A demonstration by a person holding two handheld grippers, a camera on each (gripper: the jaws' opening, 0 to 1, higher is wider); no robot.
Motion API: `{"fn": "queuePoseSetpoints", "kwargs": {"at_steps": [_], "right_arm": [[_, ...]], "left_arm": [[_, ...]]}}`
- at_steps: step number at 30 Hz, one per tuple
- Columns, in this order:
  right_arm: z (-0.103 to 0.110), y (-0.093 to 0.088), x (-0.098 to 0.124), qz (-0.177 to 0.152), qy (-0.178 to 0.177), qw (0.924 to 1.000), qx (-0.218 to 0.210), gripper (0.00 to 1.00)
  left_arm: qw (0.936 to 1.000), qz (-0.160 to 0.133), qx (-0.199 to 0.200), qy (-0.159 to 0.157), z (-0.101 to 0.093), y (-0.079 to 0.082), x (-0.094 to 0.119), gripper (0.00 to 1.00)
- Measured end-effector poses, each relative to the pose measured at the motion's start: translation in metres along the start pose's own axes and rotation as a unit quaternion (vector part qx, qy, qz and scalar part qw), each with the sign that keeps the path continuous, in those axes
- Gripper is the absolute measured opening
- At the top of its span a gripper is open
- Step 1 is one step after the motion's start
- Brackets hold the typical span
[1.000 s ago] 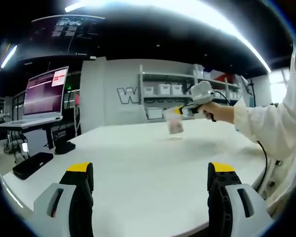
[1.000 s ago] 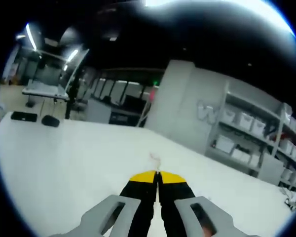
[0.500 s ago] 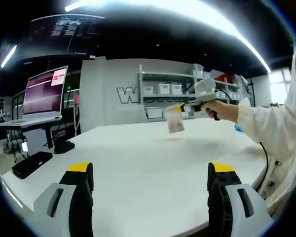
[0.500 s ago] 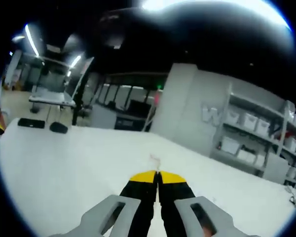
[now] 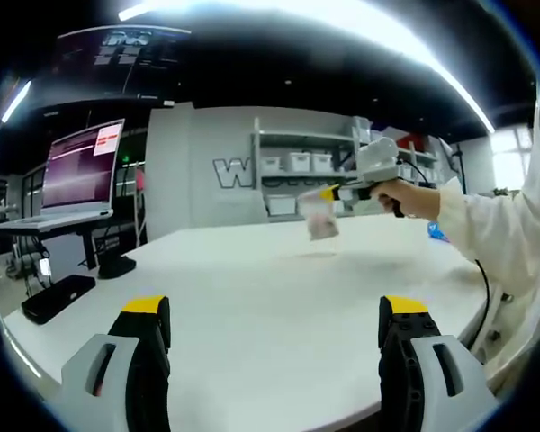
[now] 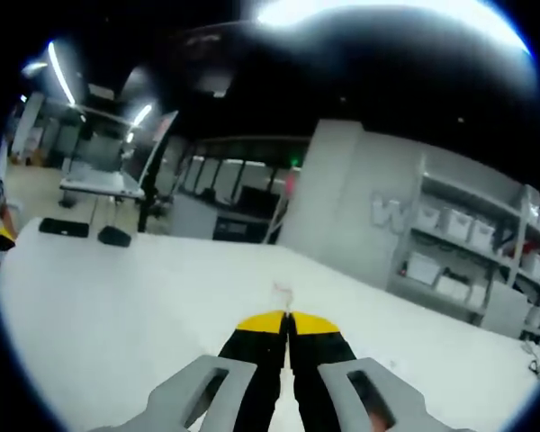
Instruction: Open the resealable bag by pulling the two sides of the seal apart until the entire bag opening is separated and visibly accessible.
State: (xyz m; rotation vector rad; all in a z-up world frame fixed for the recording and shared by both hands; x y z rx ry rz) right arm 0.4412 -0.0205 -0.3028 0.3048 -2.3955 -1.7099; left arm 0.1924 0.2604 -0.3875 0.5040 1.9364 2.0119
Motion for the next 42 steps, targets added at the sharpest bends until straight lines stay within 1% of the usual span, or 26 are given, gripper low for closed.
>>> {"fn": "queuePoseSetpoints", "kwargs": {"at_steps": [5, 12, 18, 23, 26, 34, 42], "right_arm": [[0.003, -0.002, 0.006, 0.001, 0.006, 1.0000, -0.002, 0.00], [0.008, 0.005, 0.020, -0.013, 0.013, 0.9998, 0.003, 0.00], [0.008, 0.007, 0.030, -0.023, 0.019, 0.9995, -0.012, 0.00], [0.009, 0.004, 0.036, -0.022, 0.026, 0.9993, -0.018, 0.00], [0.009, 0.004, 0.041, -0.022, 0.026, 0.9994, -0.008, 0.00], [0.007, 0.005, 0.049, -0.027, 0.031, 0.9989, -0.023, 0.00], [0.010, 0.003, 0.057, -0.027, 0.036, 0.9989, -0.016, 0.00]], "left_arm": [[1.0000, 0.002, 0.002, 0.002, 0.001, -0.002, 0.001, 0.95], [1.0000, 0.003, 0.003, 0.001, 0.000, -0.003, 0.000, 0.95], [1.0000, 0.004, 0.003, 0.000, -0.001, -0.003, 0.000, 0.95], [1.0000, 0.005, 0.002, 0.000, 0.000, -0.003, 0.000, 0.95], [1.0000, 0.005, 0.001, -0.002, -0.001, -0.002, -0.001, 0.95], [1.0000, 0.004, -0.003, -0.008, -0.003, 0.000, -0.004, 0.95], [0.9999, 0.009, -0.003, -0.010, -0.004, -0.002, -0.005, 0.95]]}}
Point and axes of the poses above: the point that each gripper's makers call its tool centre point, and the gripper's own axes: x roughly backward along the fingers, z roughly to its left, y roughly out of its top, the point moved 6 cm from there along x, roughly backward along the fingers, and after that the axes turned 7 degrees about -y, right-handed, at the moved point
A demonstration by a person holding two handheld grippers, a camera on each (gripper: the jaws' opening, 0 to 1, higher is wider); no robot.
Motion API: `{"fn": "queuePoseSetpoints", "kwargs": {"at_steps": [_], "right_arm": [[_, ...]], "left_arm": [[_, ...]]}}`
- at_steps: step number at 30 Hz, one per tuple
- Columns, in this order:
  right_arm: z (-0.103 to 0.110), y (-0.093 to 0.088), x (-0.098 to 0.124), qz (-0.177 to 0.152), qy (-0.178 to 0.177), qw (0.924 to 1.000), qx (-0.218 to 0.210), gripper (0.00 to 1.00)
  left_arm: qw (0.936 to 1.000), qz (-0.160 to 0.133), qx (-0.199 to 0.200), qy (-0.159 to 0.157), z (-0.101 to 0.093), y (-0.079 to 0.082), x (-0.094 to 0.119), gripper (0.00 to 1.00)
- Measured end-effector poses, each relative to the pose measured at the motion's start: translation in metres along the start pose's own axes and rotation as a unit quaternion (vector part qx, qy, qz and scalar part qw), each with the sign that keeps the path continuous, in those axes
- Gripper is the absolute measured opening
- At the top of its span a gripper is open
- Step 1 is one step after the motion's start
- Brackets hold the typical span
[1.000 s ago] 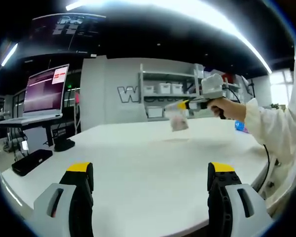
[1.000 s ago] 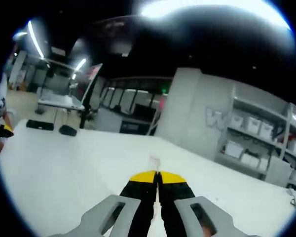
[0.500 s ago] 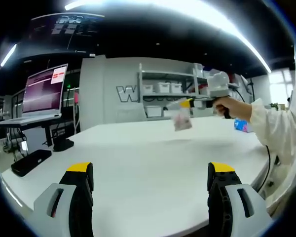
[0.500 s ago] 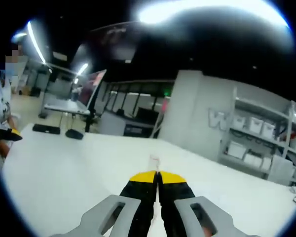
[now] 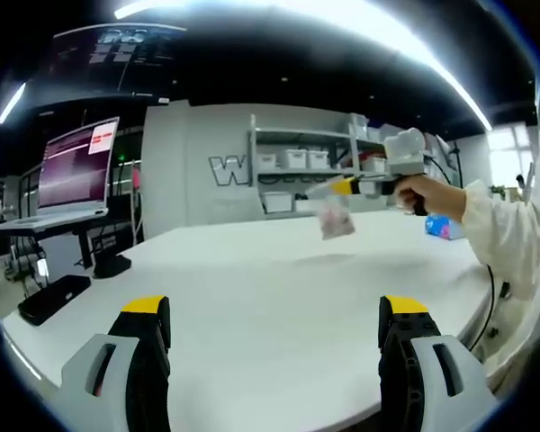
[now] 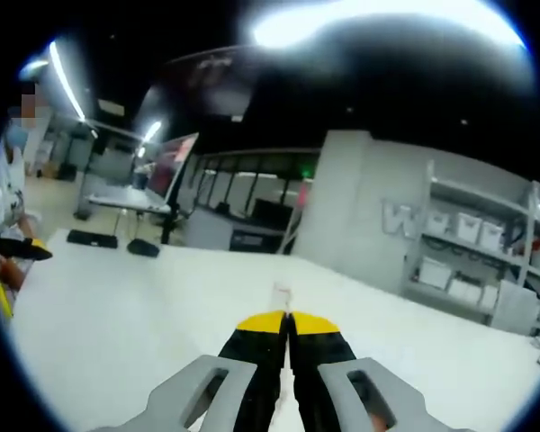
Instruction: Open the resealable bag by pulling the two sides of the seal apart until the entire bag opening is separated and visibly accessible.
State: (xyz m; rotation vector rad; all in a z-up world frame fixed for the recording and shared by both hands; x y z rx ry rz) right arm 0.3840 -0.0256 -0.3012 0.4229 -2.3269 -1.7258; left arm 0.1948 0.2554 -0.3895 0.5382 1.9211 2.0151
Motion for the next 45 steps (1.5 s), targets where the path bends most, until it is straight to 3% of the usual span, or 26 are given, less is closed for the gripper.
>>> {"fn": "queuePoseSetpoints", "kwargs": {"at_steps": [45], "right_arm": [[0.037, 0.006, 0.062, -0.025, 0.051, 0.9984, -0.010, 0.00]], "left_arm": [[0.9999, 0.006, 0.000, -0.009, -0.008, -0.005, -0.001, 0.94]]}}
Point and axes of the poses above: the point that each gripper's makers call its tool centre point, and the gripper's own axes: x roughly backward along the fingers, z roughly to its left, y roughly out of its top, the point moved 6 cm from there along x, roughly backward along the fingers, and after that the axes turned 7 degrees about -y, right-handed, at the moved point
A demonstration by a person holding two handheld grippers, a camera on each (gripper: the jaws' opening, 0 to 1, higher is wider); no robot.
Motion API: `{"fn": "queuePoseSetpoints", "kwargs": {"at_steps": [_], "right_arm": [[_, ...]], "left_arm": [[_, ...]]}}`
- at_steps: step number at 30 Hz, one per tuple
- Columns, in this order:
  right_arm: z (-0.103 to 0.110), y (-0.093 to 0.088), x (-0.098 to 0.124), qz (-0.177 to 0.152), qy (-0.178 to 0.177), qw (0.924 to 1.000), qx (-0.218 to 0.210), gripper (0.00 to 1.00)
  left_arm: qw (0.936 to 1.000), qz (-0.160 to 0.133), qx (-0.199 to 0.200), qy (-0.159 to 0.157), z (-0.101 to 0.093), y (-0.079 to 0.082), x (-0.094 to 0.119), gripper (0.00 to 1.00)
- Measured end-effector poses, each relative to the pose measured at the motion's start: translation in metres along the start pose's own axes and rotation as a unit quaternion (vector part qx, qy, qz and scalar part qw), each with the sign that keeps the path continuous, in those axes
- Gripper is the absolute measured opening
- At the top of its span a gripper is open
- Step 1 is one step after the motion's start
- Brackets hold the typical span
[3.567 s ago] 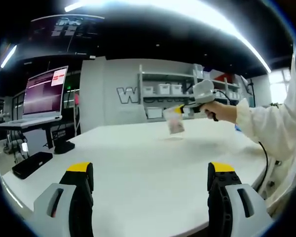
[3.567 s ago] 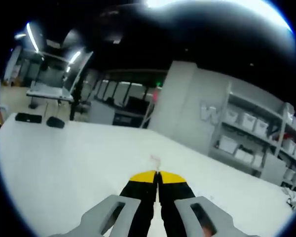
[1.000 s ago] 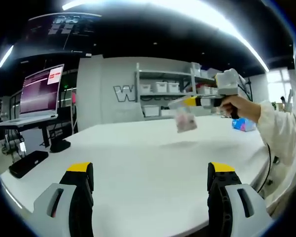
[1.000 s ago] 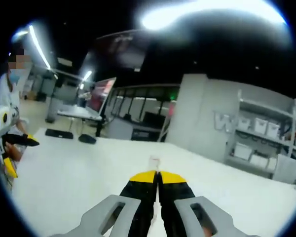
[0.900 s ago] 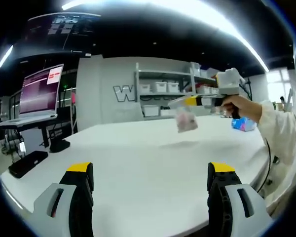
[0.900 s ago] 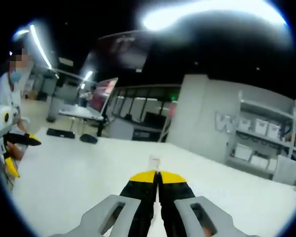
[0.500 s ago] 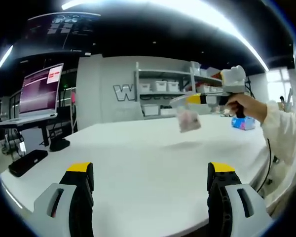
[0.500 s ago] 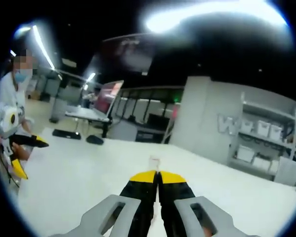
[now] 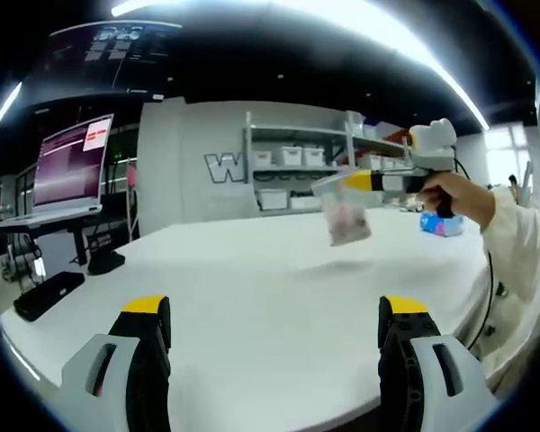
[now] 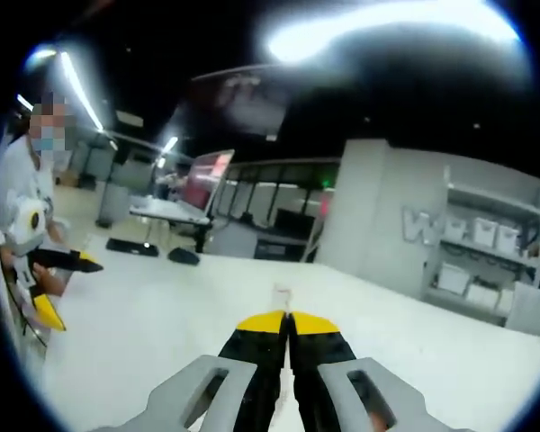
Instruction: Open the resealable bag by pulling the two sides of the seal apart until the entire bag opening is separated and visibly accessible.
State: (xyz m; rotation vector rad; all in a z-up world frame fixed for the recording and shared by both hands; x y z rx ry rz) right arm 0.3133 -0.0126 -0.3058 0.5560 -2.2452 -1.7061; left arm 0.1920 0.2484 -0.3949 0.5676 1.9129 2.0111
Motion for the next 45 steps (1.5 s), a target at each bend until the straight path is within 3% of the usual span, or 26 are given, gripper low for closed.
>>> {"fn": "queuePoseSetpoints", "kwargs": {"at_steps": [45], "right_arm": [[0.035, -0.012, 0.063, 0.033, 0.070, 0.9970, -0.009, 0.00]], "left_arm": [[0.9996, -0.002, 0.008, -0.025, -0.008, 0.000, -0.006, 0.92]]}}
Point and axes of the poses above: the point that each gripper's makers call its tool centre point, and the gripper's own axes: x roughly backward along the fingers, z roughly to its left, y roughly out of its top, the point moved 6 cm from there along x, roughly backward along the fingers, and after that the axes turned 7 degrees about -y, right-handed, at the moved point
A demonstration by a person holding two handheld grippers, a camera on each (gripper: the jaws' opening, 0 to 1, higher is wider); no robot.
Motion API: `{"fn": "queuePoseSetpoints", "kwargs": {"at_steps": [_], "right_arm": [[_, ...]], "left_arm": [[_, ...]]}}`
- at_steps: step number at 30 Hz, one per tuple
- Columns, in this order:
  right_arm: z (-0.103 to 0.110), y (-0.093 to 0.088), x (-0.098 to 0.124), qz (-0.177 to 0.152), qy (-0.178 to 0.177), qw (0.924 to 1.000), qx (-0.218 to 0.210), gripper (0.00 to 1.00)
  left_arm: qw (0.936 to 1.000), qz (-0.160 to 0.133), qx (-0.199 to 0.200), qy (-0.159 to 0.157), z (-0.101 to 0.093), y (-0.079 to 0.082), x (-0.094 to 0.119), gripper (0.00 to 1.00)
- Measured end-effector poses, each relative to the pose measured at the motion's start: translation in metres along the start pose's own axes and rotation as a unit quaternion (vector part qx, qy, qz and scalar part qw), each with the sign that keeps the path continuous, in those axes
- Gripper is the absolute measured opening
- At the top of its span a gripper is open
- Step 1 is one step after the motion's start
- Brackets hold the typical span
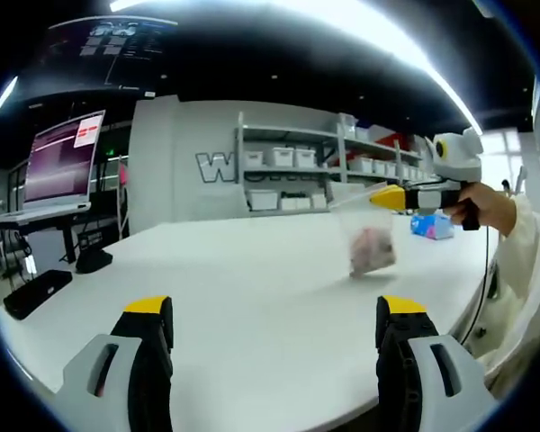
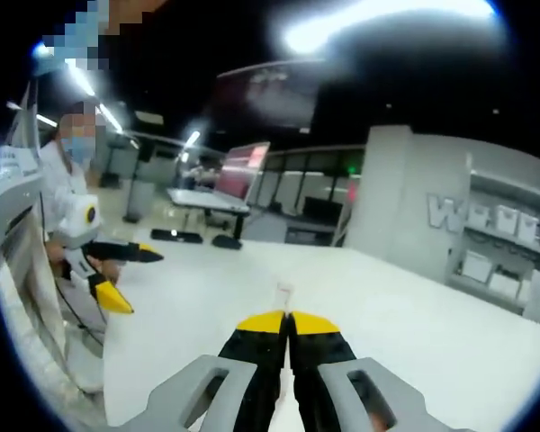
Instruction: Open the resealable bag by pulling the two sides of the seal apart until the entire bag opening is separated and visibly accessible.
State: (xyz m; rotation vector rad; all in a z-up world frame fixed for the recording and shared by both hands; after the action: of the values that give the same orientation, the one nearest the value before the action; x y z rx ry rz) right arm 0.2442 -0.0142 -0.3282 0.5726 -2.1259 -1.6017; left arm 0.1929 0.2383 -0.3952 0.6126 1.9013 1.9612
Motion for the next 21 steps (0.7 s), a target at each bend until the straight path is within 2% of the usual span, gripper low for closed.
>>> {"fn": "queuePoseSetpoints", "kwargs": {"at_steps": [9, 21], "right_arm": [[0.020, 0.000, 0.005, 0.007, 0.038, 0.9992, 0.007, 0.00], [0.055, -0.009, 0.016, 0.038, 0.092, 0.9944, 0.035, 0.00]], "left_arm": [[1.0000, -0.003, 0.003, 0.000, -0.001, 0.000, 0.002, 0.92], [0.9999, -0.010, 0.005, -0.002, 0.000, 0.001, 0.007, 0.91]]}}
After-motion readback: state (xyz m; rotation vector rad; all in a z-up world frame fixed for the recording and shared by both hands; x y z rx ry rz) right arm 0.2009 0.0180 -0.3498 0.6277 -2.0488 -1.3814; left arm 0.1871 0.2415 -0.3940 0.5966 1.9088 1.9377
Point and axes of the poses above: the point that each gripper's makers call its tool centre point, and the gripper's own axes: x roughly backward along the fingers, z roughly to its left, y roughly out of its top, the point moved 6 cm from there along x, roughly backward along the fingers, and after that the axes turned 7 degrees about -y, right-handed, at the moved point
